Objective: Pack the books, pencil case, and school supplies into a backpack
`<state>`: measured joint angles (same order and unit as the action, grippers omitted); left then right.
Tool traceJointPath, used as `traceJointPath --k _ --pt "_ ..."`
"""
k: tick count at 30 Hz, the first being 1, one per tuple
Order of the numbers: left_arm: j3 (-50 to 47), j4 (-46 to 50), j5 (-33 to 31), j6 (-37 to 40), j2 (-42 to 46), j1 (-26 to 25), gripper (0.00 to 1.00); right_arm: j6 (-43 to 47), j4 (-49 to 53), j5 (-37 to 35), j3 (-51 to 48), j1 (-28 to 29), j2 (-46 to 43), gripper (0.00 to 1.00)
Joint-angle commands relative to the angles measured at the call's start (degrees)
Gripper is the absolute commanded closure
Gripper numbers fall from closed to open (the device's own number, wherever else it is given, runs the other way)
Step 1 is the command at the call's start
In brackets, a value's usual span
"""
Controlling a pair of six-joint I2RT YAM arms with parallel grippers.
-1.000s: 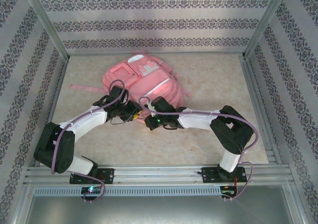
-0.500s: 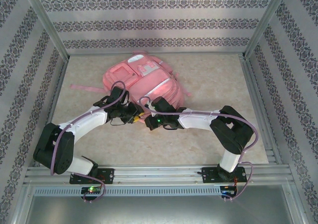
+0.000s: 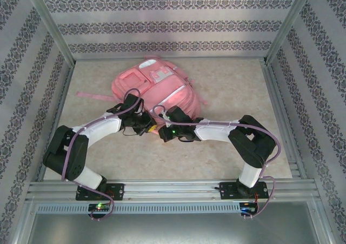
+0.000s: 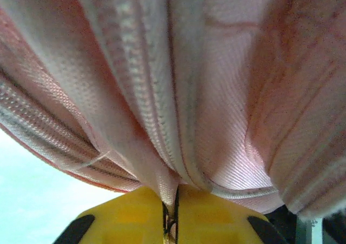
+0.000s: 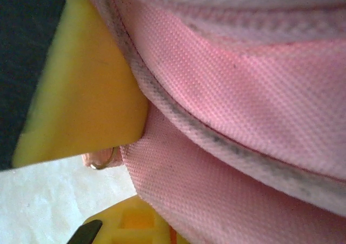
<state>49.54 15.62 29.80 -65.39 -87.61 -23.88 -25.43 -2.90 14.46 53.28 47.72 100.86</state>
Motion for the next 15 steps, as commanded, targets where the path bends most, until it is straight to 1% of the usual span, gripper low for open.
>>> traceJointPath --k 1,2,15 --pt "1.47 -2.41 -1.69 0.51 -0.17 -0.42 0.97 -1.00 0.08 -0.75 -1.40 -0.69 -2.04 1.00" --pt "1.28 -2.68 -1.66 0.26 -0.02 -0.29 1.00 -0.90 0.11 -1.00 -1.59 -0.78 -2.22 1.00" --pt "-1.18 -1.62 -1.99 0.60 2.91 2.67 1.00 -0.72 0.79 -2.58 -7.72 -2.05 -6.99 1.00"
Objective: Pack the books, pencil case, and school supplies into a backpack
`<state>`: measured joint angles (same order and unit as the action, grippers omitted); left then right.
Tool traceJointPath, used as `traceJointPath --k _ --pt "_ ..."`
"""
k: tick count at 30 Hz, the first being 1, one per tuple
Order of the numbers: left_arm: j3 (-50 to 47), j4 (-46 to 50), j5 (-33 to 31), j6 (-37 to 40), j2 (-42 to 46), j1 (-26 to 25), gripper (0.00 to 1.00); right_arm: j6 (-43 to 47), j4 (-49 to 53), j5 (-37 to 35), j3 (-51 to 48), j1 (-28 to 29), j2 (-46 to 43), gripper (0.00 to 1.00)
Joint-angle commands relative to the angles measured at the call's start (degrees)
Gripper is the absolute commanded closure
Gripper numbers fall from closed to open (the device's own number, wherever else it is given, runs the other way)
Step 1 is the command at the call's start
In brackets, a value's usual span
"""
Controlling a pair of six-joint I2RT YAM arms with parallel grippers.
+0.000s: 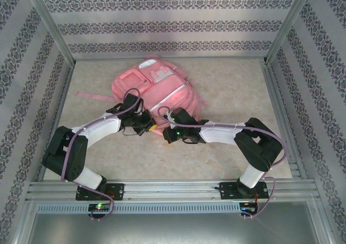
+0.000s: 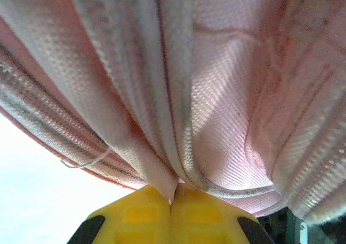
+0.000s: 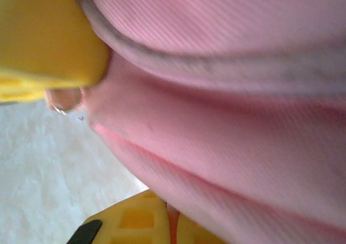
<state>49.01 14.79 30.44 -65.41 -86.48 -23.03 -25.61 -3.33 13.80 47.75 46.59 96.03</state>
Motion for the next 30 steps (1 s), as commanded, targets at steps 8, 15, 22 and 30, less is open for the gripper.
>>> traceJointPath --k 8,15,22,30 --pt "0.58 2.36 -3.22 2.73 2.93 2.00 1.00 -0.20 1.18 -2.55 -5.34 -2.46 -5.35 1.00" --pt "0.84 5.30 -3.56 4.43 4.42 2.28 1.00 1.08 1.92 -2.16 -5.95 -4.64 -7.19 1.00" --pt "1.93 10.38 -3.98 7.08 6.47 3.69 1.00 4.19 3.97 -1.14 -6.50 -6.20 -9.19 1.00" --pt "3.82 19.49 -6.42 13.21 8.60 6.59 1.00 7.21 4.68 0.51 -7.01 -7.09 -9.80 1.00"
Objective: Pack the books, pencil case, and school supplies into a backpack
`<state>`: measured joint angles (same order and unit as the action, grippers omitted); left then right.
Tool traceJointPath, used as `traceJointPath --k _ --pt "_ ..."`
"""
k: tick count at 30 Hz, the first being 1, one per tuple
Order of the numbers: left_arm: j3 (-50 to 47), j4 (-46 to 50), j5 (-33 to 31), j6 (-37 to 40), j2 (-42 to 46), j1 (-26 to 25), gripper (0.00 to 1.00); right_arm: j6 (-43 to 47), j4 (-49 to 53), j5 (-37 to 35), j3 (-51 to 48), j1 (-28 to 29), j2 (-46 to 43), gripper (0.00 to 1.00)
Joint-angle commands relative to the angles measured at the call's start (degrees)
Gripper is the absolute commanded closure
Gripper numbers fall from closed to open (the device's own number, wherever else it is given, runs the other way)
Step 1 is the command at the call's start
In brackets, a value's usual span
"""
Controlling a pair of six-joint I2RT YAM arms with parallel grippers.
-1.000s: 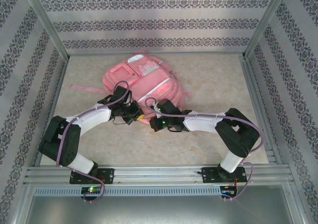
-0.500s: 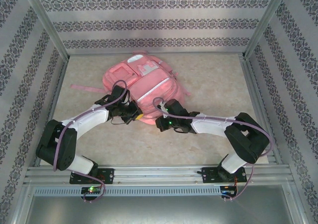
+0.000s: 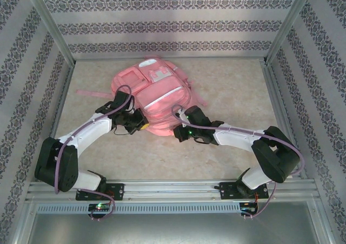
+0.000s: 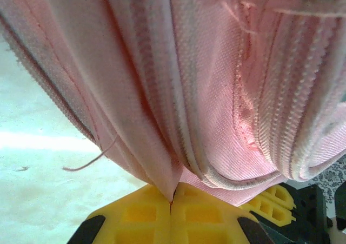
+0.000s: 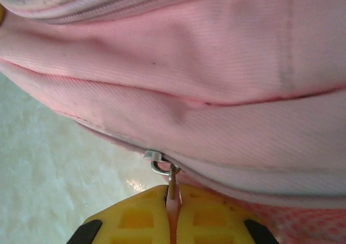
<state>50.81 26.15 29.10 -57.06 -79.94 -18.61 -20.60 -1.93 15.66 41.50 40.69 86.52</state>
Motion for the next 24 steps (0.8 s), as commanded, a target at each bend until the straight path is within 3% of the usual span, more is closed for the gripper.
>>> traceJointPath --k 1,8,13,15,17,21,24 --pt "2.39 9.39 -5.59 5.66 2.13 2.46 1.00 2.53 3.25 -0.76 -0.44 -1.18 -0.08 1.00" --pt "2.55 13.39 -6.75 8.91 3.99 9.29 1.00 4.38 1.87 1.12 3.10 2.75 3.27 1.00" --pt "5.12 15.15 -6.18 10.97 2.38 13.87 0.98 -1.65 0.04 1.65 9.93 5.85 9.80 1.00" --pt "5.78 15.90 -6.24 10.26 2.79 14.22 0.78 -3.29 -0.66 1.72 11.86 6.40 11.72 1.00" --pt "5.19 16.18 -5.62 7.28 3.90 14.23 0.66 -4.20 -0.70 1.55 13.19 6.58 13.17 1.00" --pt "-0.83 12.98 -2.24 -4.21 8.31 13.49 0.50 -5.11 -1.20 1.12 13.78 6.53 14.62 1.00" --pt "-3.51 10.10 -1.88 -10.85 11.54 11.04 0.46 -5.57 -1.64 1.56 13.77 6.64 14.99 1.00"
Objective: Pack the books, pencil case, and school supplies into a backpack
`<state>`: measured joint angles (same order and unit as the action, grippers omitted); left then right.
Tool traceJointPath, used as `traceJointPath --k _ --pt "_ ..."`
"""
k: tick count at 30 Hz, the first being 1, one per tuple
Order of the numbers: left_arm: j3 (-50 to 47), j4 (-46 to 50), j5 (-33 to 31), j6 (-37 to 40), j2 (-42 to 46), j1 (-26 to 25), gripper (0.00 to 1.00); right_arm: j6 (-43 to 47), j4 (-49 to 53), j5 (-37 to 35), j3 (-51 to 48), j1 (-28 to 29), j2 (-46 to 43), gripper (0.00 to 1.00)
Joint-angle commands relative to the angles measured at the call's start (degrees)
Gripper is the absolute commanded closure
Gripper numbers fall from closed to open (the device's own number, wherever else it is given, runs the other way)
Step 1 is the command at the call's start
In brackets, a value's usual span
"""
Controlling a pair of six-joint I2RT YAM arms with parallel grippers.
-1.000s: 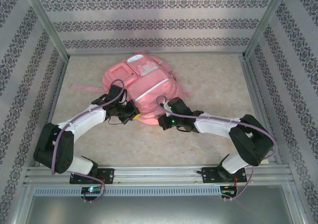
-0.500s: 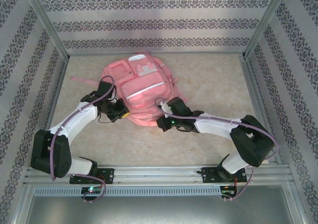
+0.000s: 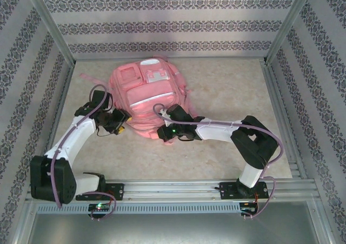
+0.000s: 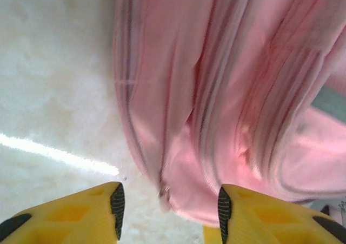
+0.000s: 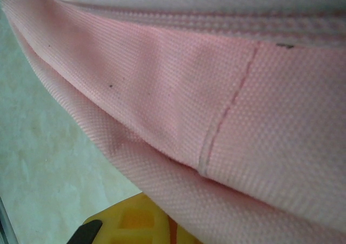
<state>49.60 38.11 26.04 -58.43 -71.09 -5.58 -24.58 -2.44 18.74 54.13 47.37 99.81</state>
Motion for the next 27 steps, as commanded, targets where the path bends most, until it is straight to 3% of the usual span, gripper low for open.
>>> traceJointPath --k 1,4,12,27 --pt "-2.93 -2.95 0.83 -11.30 3.72 -2.91 0.45 -1.68 -1.29 -1.50 1.02 -0.05 1.85 1.00" --pt "-4.31 -5.64 -0.17 -16.43 6.06 -4.92 0.44 -1.74 -1.53 -1.54 0.79 -0.02 2.10 1.00" --pt "-7.97 -10.88 -2.59 -19.73 4.54 -7.49 0.47 -2.12 -2.47 -1.60 -0.38 -0.18 1.79 1.00" --pt "-6.22 -19.74 -5.67 -16.83 -2.36 -7.36 0.60 -3.87 -4.31 -1.54 -2.98 -0.18 0.97 1.00"
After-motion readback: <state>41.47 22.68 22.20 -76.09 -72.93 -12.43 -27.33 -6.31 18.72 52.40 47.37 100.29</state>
